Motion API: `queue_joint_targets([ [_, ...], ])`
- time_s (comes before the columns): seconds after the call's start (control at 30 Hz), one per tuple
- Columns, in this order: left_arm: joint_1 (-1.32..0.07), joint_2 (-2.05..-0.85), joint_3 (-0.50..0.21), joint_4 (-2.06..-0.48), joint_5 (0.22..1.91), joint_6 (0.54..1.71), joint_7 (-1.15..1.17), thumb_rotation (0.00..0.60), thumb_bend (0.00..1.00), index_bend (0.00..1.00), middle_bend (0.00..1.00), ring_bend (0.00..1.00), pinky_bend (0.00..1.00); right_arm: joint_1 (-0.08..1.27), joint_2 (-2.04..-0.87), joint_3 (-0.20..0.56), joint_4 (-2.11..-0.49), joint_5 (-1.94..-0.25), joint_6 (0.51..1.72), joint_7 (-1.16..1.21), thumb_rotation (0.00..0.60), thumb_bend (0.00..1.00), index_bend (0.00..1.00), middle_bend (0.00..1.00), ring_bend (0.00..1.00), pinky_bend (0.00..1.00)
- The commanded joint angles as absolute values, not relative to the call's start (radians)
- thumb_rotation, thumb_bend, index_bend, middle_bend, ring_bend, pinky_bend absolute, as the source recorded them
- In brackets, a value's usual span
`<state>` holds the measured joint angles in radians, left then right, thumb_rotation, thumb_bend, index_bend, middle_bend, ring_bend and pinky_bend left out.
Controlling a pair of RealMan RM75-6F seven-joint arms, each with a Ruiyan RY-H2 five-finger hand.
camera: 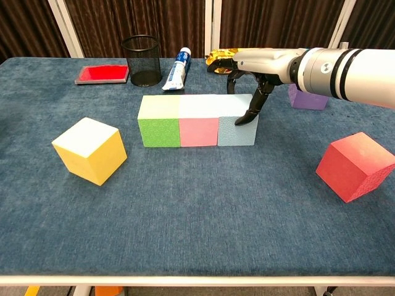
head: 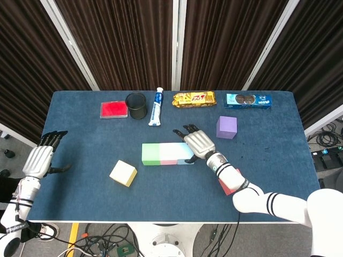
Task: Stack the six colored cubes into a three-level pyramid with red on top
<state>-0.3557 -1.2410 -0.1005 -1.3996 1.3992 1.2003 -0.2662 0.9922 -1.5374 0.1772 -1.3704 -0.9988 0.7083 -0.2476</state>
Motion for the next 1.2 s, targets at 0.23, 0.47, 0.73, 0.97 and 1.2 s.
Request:
queue_joint_targets([
  [0.23, -0.355, -1.241, -0.1, -1.399, 1.4, 1.201, -0.266, 0.6, 0.18, 0.08, 0.08, 0.0, 0.05, 0.996, -1.54, 0.176, -1.365, -0.997, 0.705, -0.249, 0.6, 0.19, 0.0, 0.52, 0.01, 0.0],
  [0.47, -0.356, -1.24, -0.1, -1.401, 1.399, 1.2, -0.264, 0.6, 0.18, 0.08, 0.08, 0.0, 0.05, 0.998, -1.541, 0.174, -1.361, -1.006, 0.697, -0.244, 0.6, 0.13, 0.0, 0.34, 0.0, 0.0],
  [0.73, -0.356, -1.238, -0.1, -1.403, 1.4, 1.199, -0.265, 0.6, 0.18, 0.08, 0.08, 0.0, 0.05, 1.006, -1.529, 0.169, -1.37, -1.01, 0.675, -0.24, 0.6, 0.1, 0.0, 0.11, 0.0, 0.0],
  [0.97, -0.356, -1.239, -0.1, -1.406, 1.4, 1.199, -0.261, 0.6, 0.18, 0.08, 0.08, 0.0, 0.05, 1.0, -1.51, 0.165, -1.392, -1.02, 0.682, -0.234, 0.6, 0.09, 0.0, 0.05, 0.0, 0.0],
  [1.2, -0.358, -1.24, -0.099, -1.412, 1.403, 1.199, -0.255, 0.6, 0.18, 0.08, 0.08, 0.0, 0.05, 0.983, -1.47, 0.163, -1.43, -1.035, 0.705, -0.227, 0.6, 0.08, 0.0, 0.02, 0.0, 0.0],
])
